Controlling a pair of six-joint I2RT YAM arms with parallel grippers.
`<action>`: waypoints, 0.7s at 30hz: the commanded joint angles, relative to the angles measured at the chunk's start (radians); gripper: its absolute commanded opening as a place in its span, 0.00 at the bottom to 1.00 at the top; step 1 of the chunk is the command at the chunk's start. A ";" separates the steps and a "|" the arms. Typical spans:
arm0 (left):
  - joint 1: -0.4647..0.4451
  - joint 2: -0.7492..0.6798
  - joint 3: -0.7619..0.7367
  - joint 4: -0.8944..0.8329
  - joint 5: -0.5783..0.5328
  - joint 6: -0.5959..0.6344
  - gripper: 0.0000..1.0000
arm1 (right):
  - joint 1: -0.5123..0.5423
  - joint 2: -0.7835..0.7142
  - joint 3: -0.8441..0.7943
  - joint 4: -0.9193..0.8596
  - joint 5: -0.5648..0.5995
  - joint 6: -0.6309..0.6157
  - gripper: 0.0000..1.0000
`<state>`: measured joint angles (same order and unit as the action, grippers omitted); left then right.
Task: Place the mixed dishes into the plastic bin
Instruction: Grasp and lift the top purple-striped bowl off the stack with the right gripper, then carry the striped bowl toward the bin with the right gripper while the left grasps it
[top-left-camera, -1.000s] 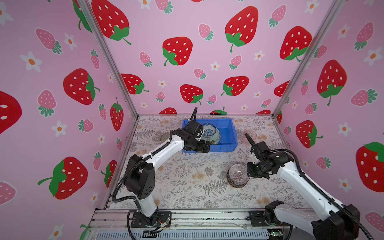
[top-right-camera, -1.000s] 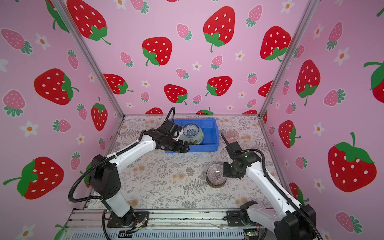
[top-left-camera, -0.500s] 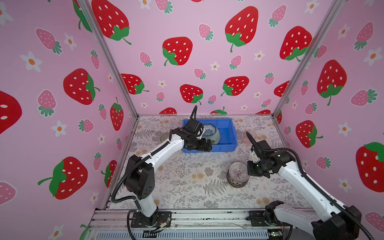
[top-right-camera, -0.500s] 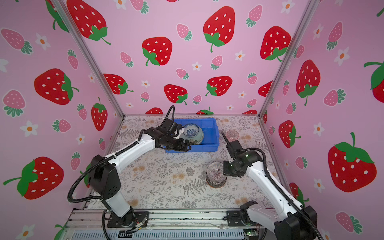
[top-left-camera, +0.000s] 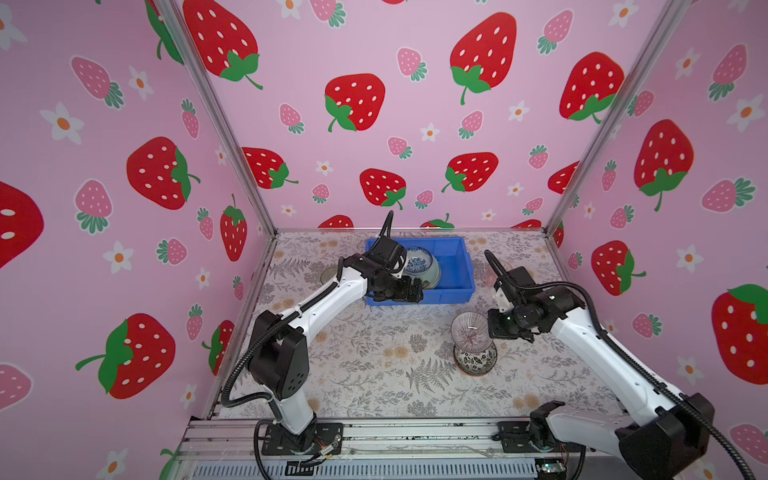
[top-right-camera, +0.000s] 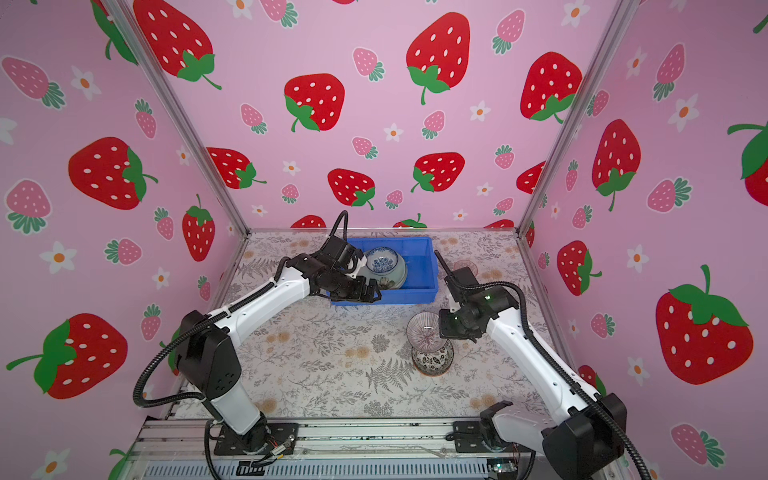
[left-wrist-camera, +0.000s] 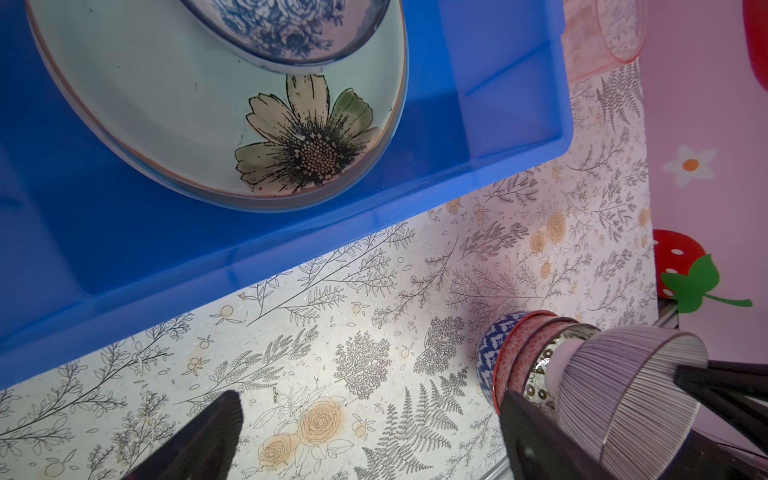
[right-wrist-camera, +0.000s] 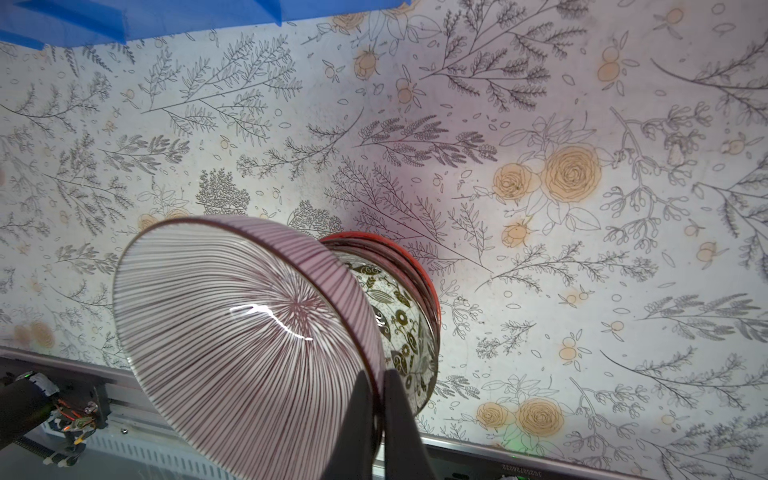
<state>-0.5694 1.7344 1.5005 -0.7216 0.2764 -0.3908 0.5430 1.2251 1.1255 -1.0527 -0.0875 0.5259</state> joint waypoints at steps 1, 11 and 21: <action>0.004 -0.033 0.045 -0.044 -0.018 -0.009 0.99 | 0.023 0.041 0.049 0.022 0.002 -0.014 0.02; 0.005 -0.056 0.047 -0.055 -0.017 -0.008 0.99 | 0.070 0.192 0.152 0.072 -0.004 -0.044 0.02; 0.004 -0.058 0.030 -0.061 -0.001 -0.021 0.94 | 0.119 0.322 0.267 0.091 -0.011 -0.060 0.01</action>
<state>-0.5690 1.6974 1.5063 -0.7547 0.2733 -0.4076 0.6468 1.5330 1.3407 -0.9775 -0.0872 0.4835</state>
